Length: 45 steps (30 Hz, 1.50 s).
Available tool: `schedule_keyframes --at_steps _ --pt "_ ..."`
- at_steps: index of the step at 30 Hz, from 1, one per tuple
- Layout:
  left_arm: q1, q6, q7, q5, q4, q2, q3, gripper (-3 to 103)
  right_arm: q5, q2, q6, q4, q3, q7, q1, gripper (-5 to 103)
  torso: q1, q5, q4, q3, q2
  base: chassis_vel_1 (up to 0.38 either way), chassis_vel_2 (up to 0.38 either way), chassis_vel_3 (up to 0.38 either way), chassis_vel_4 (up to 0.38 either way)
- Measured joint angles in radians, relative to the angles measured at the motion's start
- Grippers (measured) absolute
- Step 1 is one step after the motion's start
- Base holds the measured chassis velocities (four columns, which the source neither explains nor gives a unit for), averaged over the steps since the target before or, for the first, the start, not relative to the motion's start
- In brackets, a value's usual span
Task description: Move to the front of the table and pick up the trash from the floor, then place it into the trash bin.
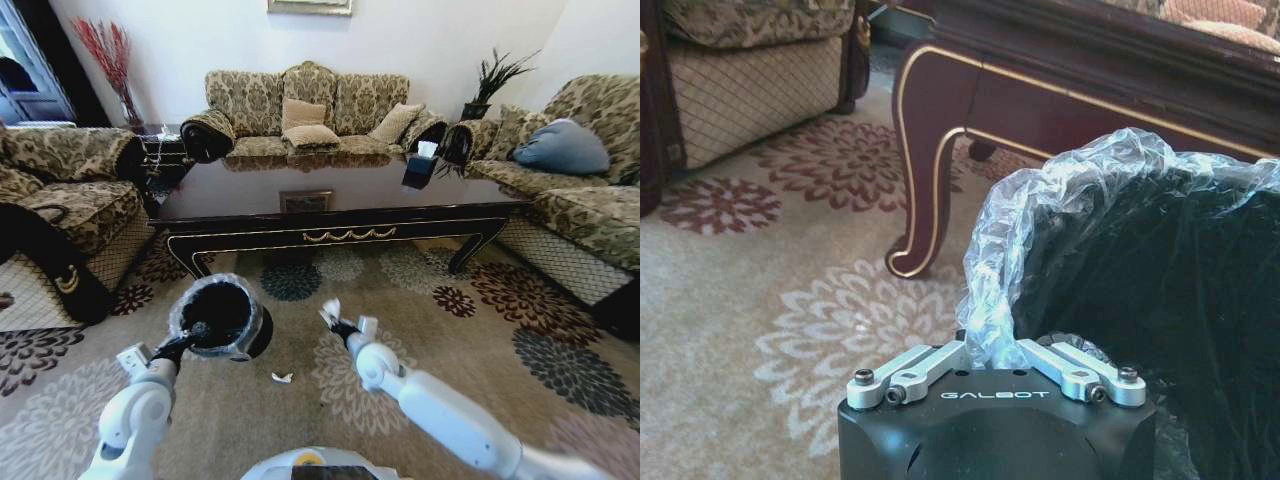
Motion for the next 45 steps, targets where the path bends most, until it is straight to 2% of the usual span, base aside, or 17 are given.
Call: schedule_keyframes --at_steps 4,5,7,9,12,15,16,21,23,26,28,31,34,36,40,42,45 --pt "-0.011 0.002 0.000 0.006 0.031 0.017 0.019 2 -0.072 -0.016 0.156 0.028 -0.148 -0.213 0.142 0 0.000 0.0000 0.0000 0.000 0.000 0.000 0.000 0.000 0.000" --pt "-0.011 0.002 0.000 0.006 0.031 0.017 0.019 2 -0.072 -0.016 0.156 0.028 -0.148 -0.213 0.142 0 0.000 0.0000 0.0000 0.000 0.000 0.000 0.000 0.000 0.000" --pt "-0.017 0.002 0.000 0.008 0.045 0.026 0.026 2 -0.104 -0.014 0.210 0.025 -0.209 -0.294 0.199 0 0.000 0.0001 0.0000 0.000 0.000 0.000 0.000 0.000 0.000" --pt "-0.031 0.003 0.002 0.009 0.069 0.036 0.043 2 -0.145 0.005 0.264 0.011 -0.323 -0.368 0.317 0 0.000 0.0001 0.0000 0.000 0.000 0.000 0.000 0.000 0.000" --pt "-0.043 0.003 0.002 0.009 0.079 0.038 0.056 2 -0.156 0.025 0.281 -0.006 -0.383 -0.396 0.381 0 0.000 -0.0002 0.0002 0.000 0.000 0.000 0.000 0.000 0.000" --pt "-0.076 0.004 0.002 0.010 0.089 0.038 0.087 2 -0.176 0.082 0.298 -0.054 -0.479 -0.437 0.464 0 0.000 -0.0002 0.0000 0.000 0.000 0.000 0.000 0.000 0.000" --pt "-0.076 0.004 0.002 0.010 0.089 0.038 0.087 2 -0.176 0.082 0.298 -0.054 -0.479 -0.437 0.464 0 0.000 -0.0002 0.0000 0.000 0.000 0.000 0.000 0.000 0.000" --pt "-0.099 0.013 0.002 0.001 0.055 0.033 0.108 2 -0.209 0.197 0.301 -0.149 -0.558 -0.438 0.512 0 0.000 0.0000 0.0002 0.000 0.000 0.000 0.000 0.000 0.000" --pt "-0.099 0.013 0.002 -0.001 0.046 0.032 0.108 2 -0.219 0.210 0.301 -0.162 -0.562 -0.435 0.513 -3 0.000 0.0000 0.0003 0.000 0.000 0.000 0.000 0.000 0.000" --pt "-0.090 0.014 0.003 -0.006 0.009 0.033 0.104 2 -0.243 0.206 0.299 -0.183 -0.564 -0.429 0.508 13 0.000 0.0001 0.0002 0.000 0.000 0.000 0.000 0.000 0.000" --pt "-0.088 0.014 0.003 -0.007 0.005 0.033 0.102 2 -0.247 0.198 0.299 -0.183 -0.562 -0.429 0.506 13 0.000 0.0001 0.0001 0.000 0.000 0.000 0.000 0.000 0.000" --pt "-0.080 0.015 0.003 -0.008 -0.009 0.032 0.093 2 -0.273 0.151 0.298 -0.174 -0.552 -0.432 0.496 29 0.000 0.0003 -0.0001 0.000 0.000 0.000 0.000 0.000 0.000" --pt "-0.075 0.015 0.003 -0.008 -0.012 0.031 0.090 2 -0.302 0.130 0.301 -0.171 -0.548 -0.433 0.488 40 0.000 0.0001 -0.0001 0.000 0.000 0.000 0.000 0.000 0.000" --pt "-0.074 0.015 0.003 -0.008 -0.012 0.031 0.089 2 -0.310 0.127 0.302 -0.172 -0.546 -0.433 0.485 40 0.000 0.0002 -0.0001 0.000 0.000 0.000 0.000 0.000 0.000" --pt "-0.069 0.015 0.004 -0.009 -0.012 0.031 0.076 2 -0.352 0.123 0.309 -0.186 -0.542 -0.434 0.468 61 0.000 0.0002 0.0000 0.000 0.000 0.000 0.000 0.000 0.000" --pt "-0.068 0.015 0.004 -0.009 -0.011 0.031 0.073 2 -0.352 0.120 0.309 -0.187 -0.541 -0.434 0.464 61 0.000 0.0002 0.0000 0.000 0.000 0.000 0.000 0.000 0.000" --pt "-0.063 0.013 0.011 -0.013 -0.014 0.032 0.063 2 -0.342 0.100 0.302 -0.170 -0.538 -0.431 0.443 78 0.000 0.0002 0.0000 0.000 0.000 0.000 0.000 0.000 0.000"
